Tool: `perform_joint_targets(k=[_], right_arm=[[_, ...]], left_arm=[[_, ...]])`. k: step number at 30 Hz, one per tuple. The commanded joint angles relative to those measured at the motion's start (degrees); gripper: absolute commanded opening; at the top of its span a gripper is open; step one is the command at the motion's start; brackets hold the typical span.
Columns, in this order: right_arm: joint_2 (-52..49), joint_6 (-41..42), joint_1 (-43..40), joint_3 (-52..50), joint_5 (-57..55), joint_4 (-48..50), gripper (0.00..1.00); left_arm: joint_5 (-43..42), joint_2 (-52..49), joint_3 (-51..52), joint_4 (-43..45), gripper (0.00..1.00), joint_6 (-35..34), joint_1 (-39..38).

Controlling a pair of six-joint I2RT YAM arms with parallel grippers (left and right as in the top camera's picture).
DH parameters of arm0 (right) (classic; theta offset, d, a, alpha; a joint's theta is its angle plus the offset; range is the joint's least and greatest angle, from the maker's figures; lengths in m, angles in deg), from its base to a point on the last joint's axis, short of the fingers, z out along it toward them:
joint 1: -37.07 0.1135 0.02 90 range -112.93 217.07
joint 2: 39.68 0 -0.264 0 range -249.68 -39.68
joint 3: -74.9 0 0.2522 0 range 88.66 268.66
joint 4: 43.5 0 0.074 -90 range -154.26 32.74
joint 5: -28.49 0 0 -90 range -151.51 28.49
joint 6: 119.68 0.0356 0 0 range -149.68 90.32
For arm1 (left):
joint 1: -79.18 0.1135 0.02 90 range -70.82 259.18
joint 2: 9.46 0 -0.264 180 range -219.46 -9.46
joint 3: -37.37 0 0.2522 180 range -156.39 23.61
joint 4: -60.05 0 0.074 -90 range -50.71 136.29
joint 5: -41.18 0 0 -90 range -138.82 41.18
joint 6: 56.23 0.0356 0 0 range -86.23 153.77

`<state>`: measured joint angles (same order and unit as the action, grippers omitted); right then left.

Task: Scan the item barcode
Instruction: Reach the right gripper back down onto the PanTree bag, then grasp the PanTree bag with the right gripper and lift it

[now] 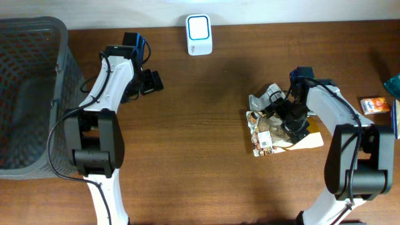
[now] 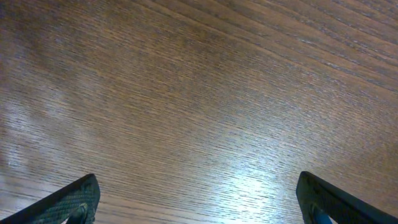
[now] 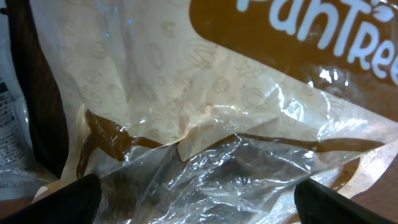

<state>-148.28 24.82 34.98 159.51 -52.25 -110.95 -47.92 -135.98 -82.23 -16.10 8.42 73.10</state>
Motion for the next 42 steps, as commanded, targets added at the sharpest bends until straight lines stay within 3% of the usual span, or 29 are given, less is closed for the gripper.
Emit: perform_joint_targets(k=[1,6,11,15,17,20,25,34,42], right_arm=[[-0.5,3.1,-0.2,-2.1,-1.4,0.5,0.99],[-0.5,3.0,-0.2,-4.3,-2.5,2.1,0.97],[-0.5,3.0,-0.2,-5.4,-4.9,2.6,0.54],[-0.5,2.8,-0.2,-5.4,-5.5,2.2,0.40],[-0.5,2.8,-0.2,-5.4,-5.5,1.8,0.24],[-0.5,1.0,-0.2,-5.4,-5.4,1.4,0.12],[-0.4,-5.2,-0.2,-4.9,-5.2,0.1,0.04],[-0.4,-15.8,-0.2,2.9,-3.0,-7.6,0.04],[-0.4,-33.2,-0.2,11.3,10.9,-14.3,0.04]], left_arm=[[0.4,1.7,0.2,-0.1,0.99,0.1,-0.1],[0.4,1.7,0.2,-0.1,0.99,0.1,-0.1],[0.4,1.7,0.2,0.0,0.99,0.1,-0.1],[0.4,1.7,0.2,0.0,0.99,0.1,-0.1],[0.4,1.7,0.2,-0.1,0.99,0.1,-0.1],[0.4,1.7,0.2,0.0,0.99,0.1,-0.1],[0.4,1.7,0.2,-0.1,0.99,0.1,-0.1],[0.4,1.7,0.2,-0.1,0.99,0.1,-0.1],[0.4,1.7,0.2,-0.1,0.99,0.1,-0.1]])
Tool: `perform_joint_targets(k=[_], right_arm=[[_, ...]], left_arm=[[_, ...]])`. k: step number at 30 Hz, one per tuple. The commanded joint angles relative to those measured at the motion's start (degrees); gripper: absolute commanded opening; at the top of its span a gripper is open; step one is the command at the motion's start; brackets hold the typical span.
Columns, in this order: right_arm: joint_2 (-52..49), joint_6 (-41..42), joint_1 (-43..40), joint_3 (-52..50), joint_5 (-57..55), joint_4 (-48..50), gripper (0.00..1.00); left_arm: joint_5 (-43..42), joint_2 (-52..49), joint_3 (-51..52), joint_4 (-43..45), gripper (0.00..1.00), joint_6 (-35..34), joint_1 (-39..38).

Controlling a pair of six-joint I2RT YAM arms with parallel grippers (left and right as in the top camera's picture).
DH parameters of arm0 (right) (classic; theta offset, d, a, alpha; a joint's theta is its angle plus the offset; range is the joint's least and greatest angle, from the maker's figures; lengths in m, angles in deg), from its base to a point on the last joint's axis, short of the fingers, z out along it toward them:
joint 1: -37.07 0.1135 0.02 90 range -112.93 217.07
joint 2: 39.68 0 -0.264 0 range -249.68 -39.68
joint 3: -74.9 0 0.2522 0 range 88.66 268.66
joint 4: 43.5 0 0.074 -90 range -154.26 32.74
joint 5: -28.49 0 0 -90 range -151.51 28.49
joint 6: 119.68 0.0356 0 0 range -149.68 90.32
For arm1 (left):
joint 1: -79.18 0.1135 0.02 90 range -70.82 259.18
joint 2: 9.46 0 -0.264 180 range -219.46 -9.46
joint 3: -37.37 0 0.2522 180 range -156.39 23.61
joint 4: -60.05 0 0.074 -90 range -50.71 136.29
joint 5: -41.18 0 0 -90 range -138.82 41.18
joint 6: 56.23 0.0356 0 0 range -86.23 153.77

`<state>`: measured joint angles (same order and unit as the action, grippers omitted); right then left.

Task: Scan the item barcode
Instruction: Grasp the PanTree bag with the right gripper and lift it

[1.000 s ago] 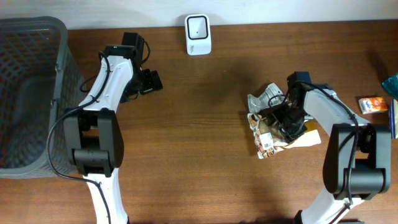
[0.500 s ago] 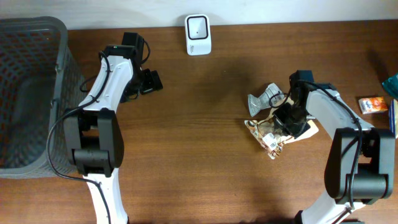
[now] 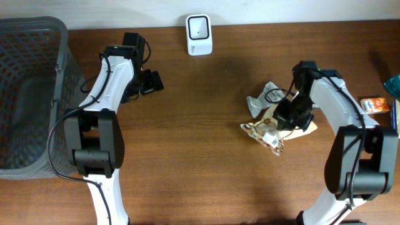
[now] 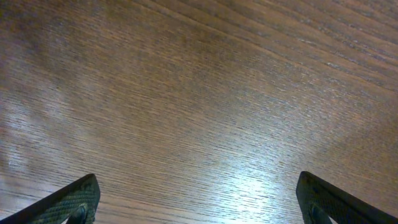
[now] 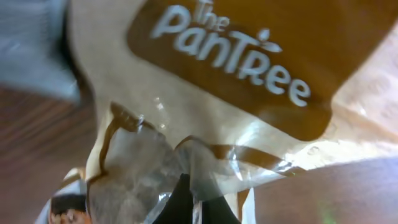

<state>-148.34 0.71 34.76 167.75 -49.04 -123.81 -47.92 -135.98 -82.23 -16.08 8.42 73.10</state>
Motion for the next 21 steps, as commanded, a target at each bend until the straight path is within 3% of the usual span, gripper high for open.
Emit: perform_joint_targets(k=[1,12,15,18,21], right_arm=[[-0.3,-10.9,0.0,3.6,9.8,-2.0,0.04],[-0.2,-28.3,0.0,4.6,40.3,-4.6,0.04],[-0.2,-32.5,0.0,4.6,44.2,-5.3,0.04],[-0.2,-38.3,0.4,4.6,43.0,-5.2,0.04],[-0.3,-39.1,2.0,4.6,29.4,-4.1,0.04]], left_arm=[[0.4,1.7,0.2,-0.1,0.99,0.1,-0.1],[0.4,1.7,0.2,-0.1,0.99,0.1,-0.1],[0.4,1.7,0.2,-0.1,0.99,0.1,-0.1],[0.4,1.7,0.2,-0.1,0.99,0.1,-0.1],[0.4,1.7,0.2,-0.1,0.99,0.1,-0.1]])
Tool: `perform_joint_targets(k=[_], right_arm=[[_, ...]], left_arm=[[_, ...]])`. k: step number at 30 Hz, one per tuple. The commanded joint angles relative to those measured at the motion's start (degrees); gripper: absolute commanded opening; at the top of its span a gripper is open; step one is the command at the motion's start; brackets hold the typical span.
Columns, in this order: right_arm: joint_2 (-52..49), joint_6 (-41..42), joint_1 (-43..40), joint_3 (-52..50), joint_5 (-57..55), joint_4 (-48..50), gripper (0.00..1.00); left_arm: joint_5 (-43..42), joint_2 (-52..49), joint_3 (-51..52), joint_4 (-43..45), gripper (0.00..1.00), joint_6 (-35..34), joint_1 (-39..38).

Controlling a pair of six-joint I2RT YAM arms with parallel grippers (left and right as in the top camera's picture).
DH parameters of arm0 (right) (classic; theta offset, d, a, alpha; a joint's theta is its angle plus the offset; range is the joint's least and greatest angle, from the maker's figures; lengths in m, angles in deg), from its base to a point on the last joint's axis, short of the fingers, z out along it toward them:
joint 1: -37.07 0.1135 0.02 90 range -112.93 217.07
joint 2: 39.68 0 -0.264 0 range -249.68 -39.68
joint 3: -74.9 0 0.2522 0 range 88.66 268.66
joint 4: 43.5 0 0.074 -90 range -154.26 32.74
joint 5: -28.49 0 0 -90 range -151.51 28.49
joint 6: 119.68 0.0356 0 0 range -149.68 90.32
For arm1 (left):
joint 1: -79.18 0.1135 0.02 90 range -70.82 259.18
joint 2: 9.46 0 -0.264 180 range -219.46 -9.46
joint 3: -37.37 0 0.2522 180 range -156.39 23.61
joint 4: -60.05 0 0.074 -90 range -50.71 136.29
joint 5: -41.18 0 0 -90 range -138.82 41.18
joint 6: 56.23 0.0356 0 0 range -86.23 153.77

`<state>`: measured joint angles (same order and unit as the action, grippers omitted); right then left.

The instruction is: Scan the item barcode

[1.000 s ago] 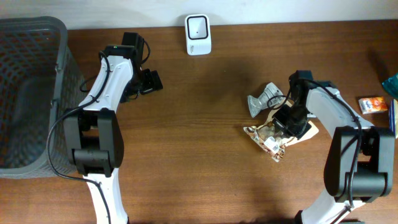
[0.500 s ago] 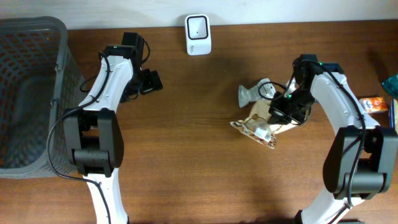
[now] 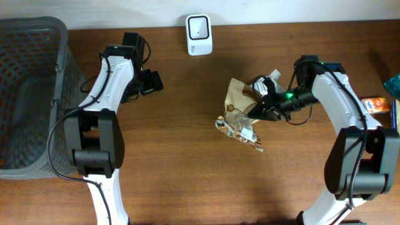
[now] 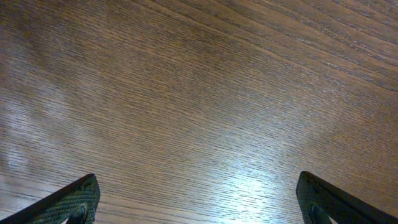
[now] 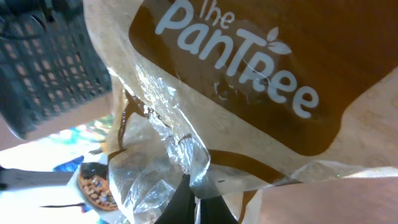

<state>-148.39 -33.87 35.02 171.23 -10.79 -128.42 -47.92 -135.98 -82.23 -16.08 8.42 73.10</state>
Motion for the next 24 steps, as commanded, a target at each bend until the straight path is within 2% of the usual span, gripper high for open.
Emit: perform_joint_targets(k=[1,5,9,11,13,14,16,19,24], right_arm=[[-0.2,-3.0,2.9,1.1,-14.3,0.9,0.04],[-0.2,-0.4,8.4,1.1,-24.6,3.0,0.04],[-0.4,-0.3,17.3,1.0,-32.3,5.7,0.05],[-0.4,2.0,21.2,1.0,-36.9,7.2,0.26],[-0.4,7.0,24.5,1.0,-42.2,8.0,0.76],[-0.4,9.4,25.4,1.0,-44.0,8.0,0.86],[-0.4,15.5,26.4,1.0,-47.6,7.7,0.99],[-0.3,19.6,24.5,1.0,-48.4,7.3,0.99],[-0.3,20.7,15.0,1.0,-46.8,7.9,0.99]], left_arm=[[0.4,1.7,0.2,-0.1,0.99,0.1,-0.1],[0.4,1.7,0.2,-0.1,0.99,0.1,-0.1],[0.4,1.7,0.2,-0.1,0.99,0.1,-0.1],[0.4,1.7,0.2,-0.1,0.99,0.1,-0.1],[0.4,1.7,0.2,-0.1,0.99,0.1,-0.1],[0.4,1.7,0.2,-0.1,0.99,0.1,-0.1],[0.4,1.7,0.2,-0.1,0.99,0.1,-0.1],[0.4,1.7,0.2,-0.1,0.99,0.1,-0.1],[0.4,1.7,0.2,-0.1,0.99,0.1,-0.1]])
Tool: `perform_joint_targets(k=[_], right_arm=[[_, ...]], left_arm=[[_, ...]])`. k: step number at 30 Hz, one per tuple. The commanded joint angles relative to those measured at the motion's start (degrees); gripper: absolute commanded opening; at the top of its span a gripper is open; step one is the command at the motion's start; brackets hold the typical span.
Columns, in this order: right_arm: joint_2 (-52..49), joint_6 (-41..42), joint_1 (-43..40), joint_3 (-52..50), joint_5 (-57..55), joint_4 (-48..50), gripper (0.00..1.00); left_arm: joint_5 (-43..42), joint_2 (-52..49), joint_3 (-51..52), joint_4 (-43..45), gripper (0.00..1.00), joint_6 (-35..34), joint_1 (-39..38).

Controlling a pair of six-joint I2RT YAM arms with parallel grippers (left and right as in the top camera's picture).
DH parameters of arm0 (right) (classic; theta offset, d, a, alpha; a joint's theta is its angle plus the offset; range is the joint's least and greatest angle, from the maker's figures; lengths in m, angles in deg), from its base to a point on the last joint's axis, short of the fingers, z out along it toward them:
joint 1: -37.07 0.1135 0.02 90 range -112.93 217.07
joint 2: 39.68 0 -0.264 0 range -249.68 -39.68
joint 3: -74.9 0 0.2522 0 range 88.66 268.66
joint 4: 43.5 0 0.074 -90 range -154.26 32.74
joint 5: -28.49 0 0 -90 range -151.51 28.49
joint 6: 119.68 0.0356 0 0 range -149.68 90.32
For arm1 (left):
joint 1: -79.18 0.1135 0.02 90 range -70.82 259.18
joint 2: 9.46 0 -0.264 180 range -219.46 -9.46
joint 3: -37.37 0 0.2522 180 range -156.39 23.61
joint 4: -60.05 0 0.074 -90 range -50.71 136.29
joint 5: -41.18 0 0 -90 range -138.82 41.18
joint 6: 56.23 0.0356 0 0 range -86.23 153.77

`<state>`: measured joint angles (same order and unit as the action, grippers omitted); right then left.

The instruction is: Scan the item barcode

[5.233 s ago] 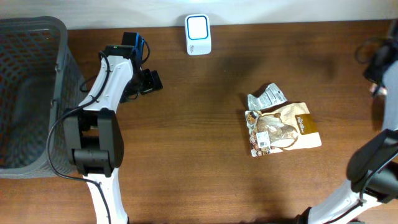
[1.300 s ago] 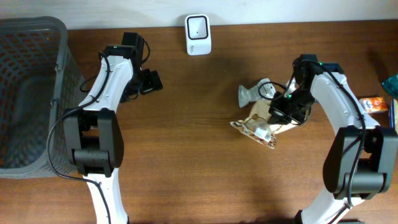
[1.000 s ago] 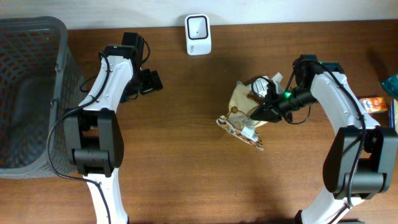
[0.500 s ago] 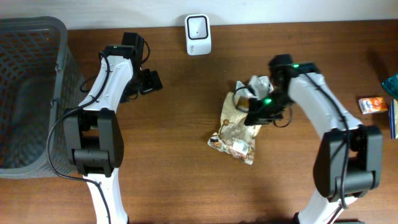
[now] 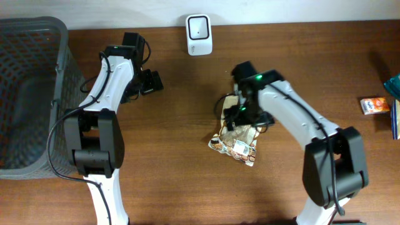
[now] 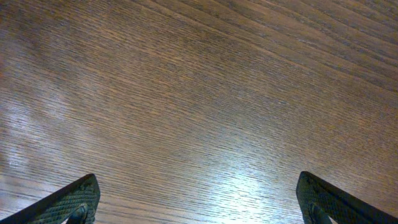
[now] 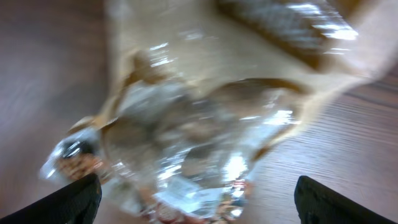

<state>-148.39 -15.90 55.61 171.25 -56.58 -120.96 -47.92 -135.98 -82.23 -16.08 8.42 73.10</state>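
Note:
The item is a tan and clear snack bag [image 5: 235,141] with a white label, lying on the table near the middle. In the right wrist view the bag [image 7: 186,124] is blurred and fills the space ahead of the fingers. My right gripper [image 5: 241,115] [image 7: 196,190] hangs just above the bag's far end, open, its fingers apart on either side. The white barcode scanner [image 5: 199,26] stands at the back edge. My left gripper [image 5: 152,81] [image 6: 199,190] is open over bare wood at the back left.
A grey mesh basket [image 5: 31,94] fills the left end of the table. A small orange box [image 5: 374,105] and a teal object [image 5: 394,84] sit at the far right edge.
My right gripper was shut on the bag, held up right of centre. Now it is open further left, and the bag lies below it. The left arm has not moved.
The right gripper was open over the bag at the right of the table. It was then shut on the bag there, then held it lifted nearer the middle. Now it has let go and the bag lies near the centre, in front of the scanner.

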Motion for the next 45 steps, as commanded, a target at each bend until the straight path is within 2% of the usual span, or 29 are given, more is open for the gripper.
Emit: perform_joint_targets(k=[1,3,6,15,24,35,37,38,39,45], right_arm=[[-0.3,2.8,-7.3,1.0,-0.5,0.6,0.99],[-0.4,1.2,-11.0,1.0,2.1,0.8,0.99],[-0.4,-6.6,-15.7,0.5,10.0,1.7,0.98],[-0.5,-6.4,-18.2,-7.2,15.5,13.7,0.99],[-1.3,1.0,-17.8,-12.3,16.2,24.1,0.98],[-7.7,3.9,-12.8,-12.3,15.6,27.2,0.95],[-8.9,4.4,-12.8,-12.3,15.9,27.6,0.92],[-9.2,4.5,-12.8,-12.3,15.6,27.5,0.86],[-9.2,4.6,-12.8,-12.3,15.3,27.1,0.83],[-7.7,4.5,-12.9,-9.6,8.7,20.6,0.84]], left_arm=[[0.4,1.7,0.2,-0.1,0.99,0.1,-0.1],[0.4,1.7,0.2,-0.1,0.99,0.1,-0.1],[0.4,1.7,0.2,-0.1,0.99,0.1,-0.1],[0.4,1.7,0.2,-0.1,0.99,0.1,-0.1],[0.4,1.7,0.2,-0.1,0.99,0.1,-0.1],[0.4,1.7,0.2,-0.1,0.99,0.1,-0.1],[0.4,1.7,0.2,-0.1,0.99,0.1,-0.1],[0.4,1.7,0.2,-0.1,0.99,0.1,-0.1],[0.4,1.7,0.2,-0.1,0.99,0.1,-0.1],[0.4,1.7,0.2,-0.1,0.99,0.1,-0.1]])
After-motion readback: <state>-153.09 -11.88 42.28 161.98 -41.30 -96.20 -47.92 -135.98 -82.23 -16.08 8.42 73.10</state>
